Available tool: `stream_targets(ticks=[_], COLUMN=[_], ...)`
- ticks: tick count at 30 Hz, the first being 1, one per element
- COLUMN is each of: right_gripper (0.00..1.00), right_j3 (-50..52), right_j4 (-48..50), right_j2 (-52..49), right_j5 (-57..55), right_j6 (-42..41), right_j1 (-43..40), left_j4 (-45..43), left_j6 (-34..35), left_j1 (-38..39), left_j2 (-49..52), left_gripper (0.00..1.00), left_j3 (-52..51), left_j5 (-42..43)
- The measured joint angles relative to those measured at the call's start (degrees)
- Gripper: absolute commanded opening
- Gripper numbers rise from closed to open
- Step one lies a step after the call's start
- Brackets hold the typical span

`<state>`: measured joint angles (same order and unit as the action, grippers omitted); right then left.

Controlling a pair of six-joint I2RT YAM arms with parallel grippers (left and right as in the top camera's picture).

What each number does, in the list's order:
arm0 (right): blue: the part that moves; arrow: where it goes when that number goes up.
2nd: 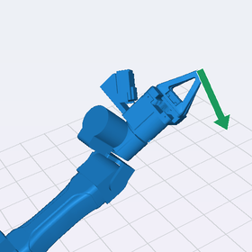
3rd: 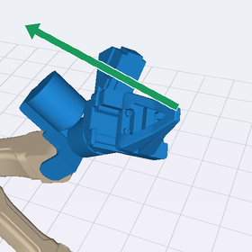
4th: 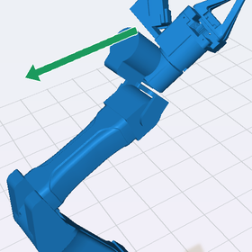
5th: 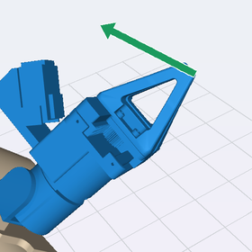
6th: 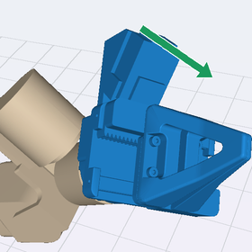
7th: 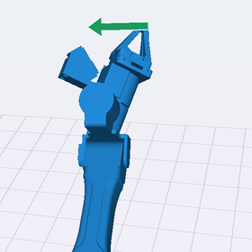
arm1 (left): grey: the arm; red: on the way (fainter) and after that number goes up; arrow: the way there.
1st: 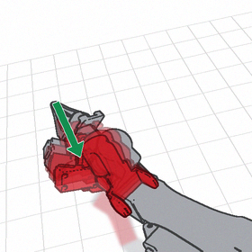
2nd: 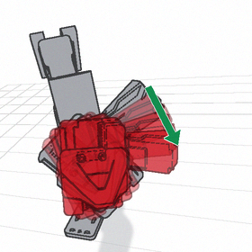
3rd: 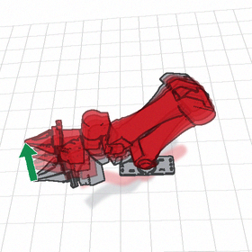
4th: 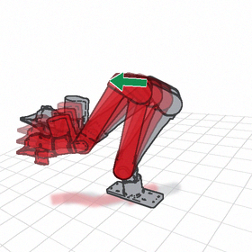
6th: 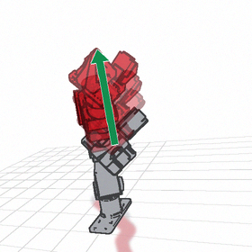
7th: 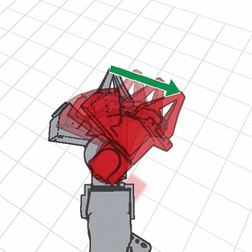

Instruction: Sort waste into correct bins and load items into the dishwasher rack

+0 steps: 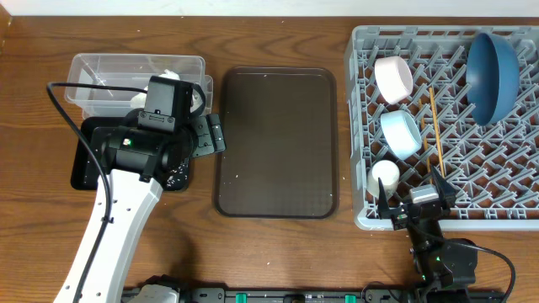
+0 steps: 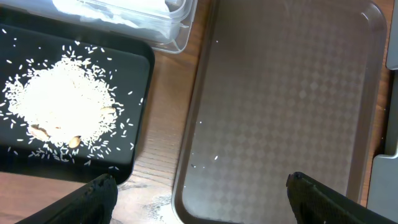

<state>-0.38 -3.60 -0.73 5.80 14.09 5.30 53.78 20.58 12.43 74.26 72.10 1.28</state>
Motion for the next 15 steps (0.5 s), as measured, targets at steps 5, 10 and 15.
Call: stream_targets(ticks=[5,10,15], right_gripper=[0.99,0.99,0.99], right_j3=[0.0,0.0,0.0], right_j4=[0.0,0.0,0.0], right_j2=[0.0,0.0,0.0], right_j5=[0.0,0.0,0.0], right_j6=[0.0,0.0,0.0], right_j1=[0.0,0.0,0.0], left_j4=[0.0,-1.4,-14.8], left_j6=[-1.3,-2.3,-6.3], left_j1=[0.0,0.0,-0.7], left_j2=[0.0,-0.8,-7.5], left_gripper=[0.90,0.90,0.90], left_j3=[0.0,-0.2,-5.2], left_j5=[-1.3,-2.9,-3.8])
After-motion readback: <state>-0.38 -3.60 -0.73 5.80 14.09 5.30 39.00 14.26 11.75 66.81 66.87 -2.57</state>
